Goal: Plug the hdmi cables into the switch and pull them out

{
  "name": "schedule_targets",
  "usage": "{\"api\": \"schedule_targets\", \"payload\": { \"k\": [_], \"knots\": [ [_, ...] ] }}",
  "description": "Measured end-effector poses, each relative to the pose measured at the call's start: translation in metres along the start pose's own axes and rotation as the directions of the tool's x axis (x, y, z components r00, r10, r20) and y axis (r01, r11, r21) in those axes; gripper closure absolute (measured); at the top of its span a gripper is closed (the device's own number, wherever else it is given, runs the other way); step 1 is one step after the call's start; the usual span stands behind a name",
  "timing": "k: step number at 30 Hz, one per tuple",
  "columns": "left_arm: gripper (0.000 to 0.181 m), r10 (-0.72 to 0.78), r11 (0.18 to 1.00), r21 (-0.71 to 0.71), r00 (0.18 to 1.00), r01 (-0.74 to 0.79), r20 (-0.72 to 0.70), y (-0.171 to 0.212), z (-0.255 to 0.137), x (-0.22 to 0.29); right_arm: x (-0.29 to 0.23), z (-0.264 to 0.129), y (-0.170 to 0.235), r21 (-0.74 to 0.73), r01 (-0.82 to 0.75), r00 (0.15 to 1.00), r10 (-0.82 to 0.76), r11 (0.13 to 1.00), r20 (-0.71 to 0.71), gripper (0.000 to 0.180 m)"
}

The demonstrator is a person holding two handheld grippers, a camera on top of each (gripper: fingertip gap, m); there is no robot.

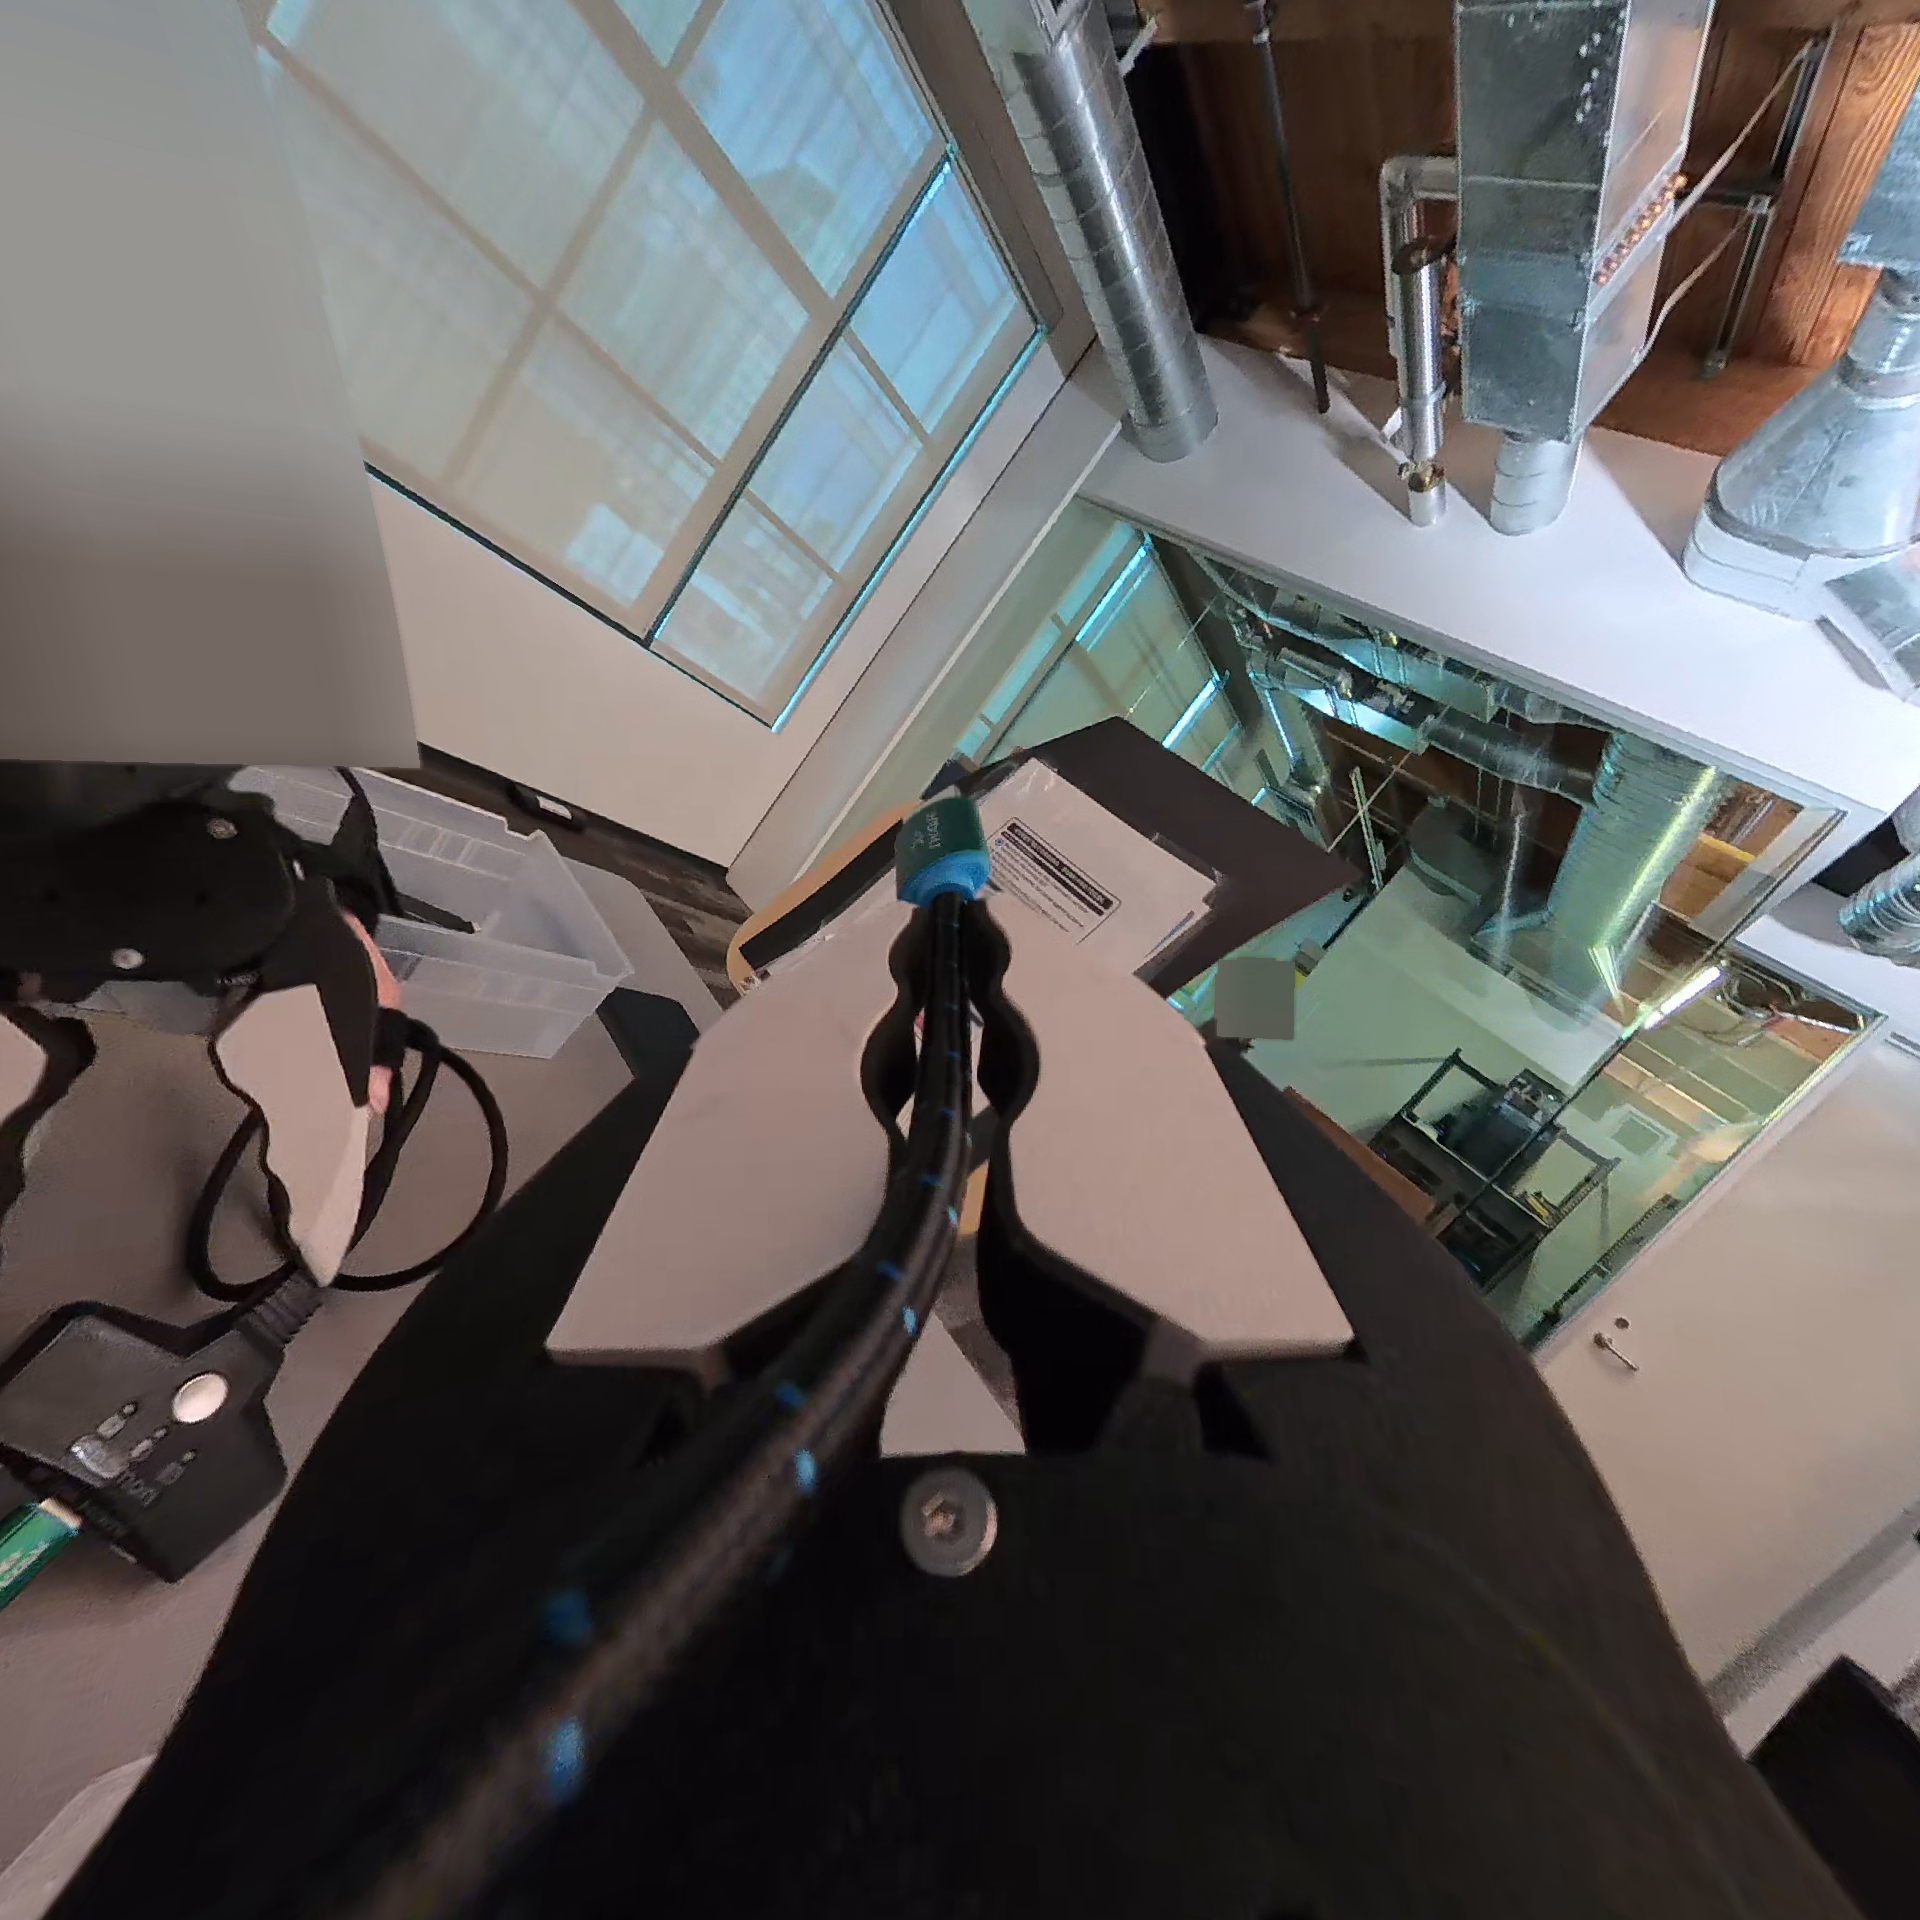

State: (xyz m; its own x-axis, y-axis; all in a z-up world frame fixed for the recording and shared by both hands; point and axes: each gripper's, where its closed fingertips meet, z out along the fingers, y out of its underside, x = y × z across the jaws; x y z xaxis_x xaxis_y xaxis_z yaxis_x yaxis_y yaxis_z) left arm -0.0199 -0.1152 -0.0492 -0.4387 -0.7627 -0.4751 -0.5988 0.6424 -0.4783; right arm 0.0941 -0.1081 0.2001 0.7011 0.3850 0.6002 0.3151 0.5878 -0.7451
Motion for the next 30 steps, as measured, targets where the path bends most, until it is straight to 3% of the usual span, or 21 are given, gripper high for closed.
{"api": "schedule_targets", "payload": {
  "k": [6,15,19,25,30],
  "knots": [
    [0.107,-0.018,1.000,-0.017,1.000,0.017,-0.012,0.011,-0.004,0.001,-0.006,-0.017,-0.009,0.029,0.003,0.998,-0.005,1.000,0.061,0.171],
    [0.115,0.205,0.967,-0.167,0.975,-0.190,0.080,0.041,0.027,0.022,-0.014,-0.030,-0.014,0.041,0.018,0.994,-0.023,0.999,0.109,0.172],
    [0.119,0.427,0.868,-0.325,0.899,-0.376,0.101,0.061,0.040,0.017,-0.013,-0.033,-0.015,0.049,0.018,0.994,-0.023,0.999,0.108,0.172],
    [0.128,0.624,0.712,-0.447,0.780,-0.542,0.048,0.078,0.058,0.014,-0.011,-0.036,-0.017,0.060,0.014,0.994,-0.020,0.998,0.103,0.172],
    [0.140,0.647,0.703,-0.441,0.759,-0.558,0.069,0.075,0.066,0.007,-0.010,-0.035,-0.014,0.046,0.012,0.995,-0.016,0.999,0.100,0.172]
  ]
}}
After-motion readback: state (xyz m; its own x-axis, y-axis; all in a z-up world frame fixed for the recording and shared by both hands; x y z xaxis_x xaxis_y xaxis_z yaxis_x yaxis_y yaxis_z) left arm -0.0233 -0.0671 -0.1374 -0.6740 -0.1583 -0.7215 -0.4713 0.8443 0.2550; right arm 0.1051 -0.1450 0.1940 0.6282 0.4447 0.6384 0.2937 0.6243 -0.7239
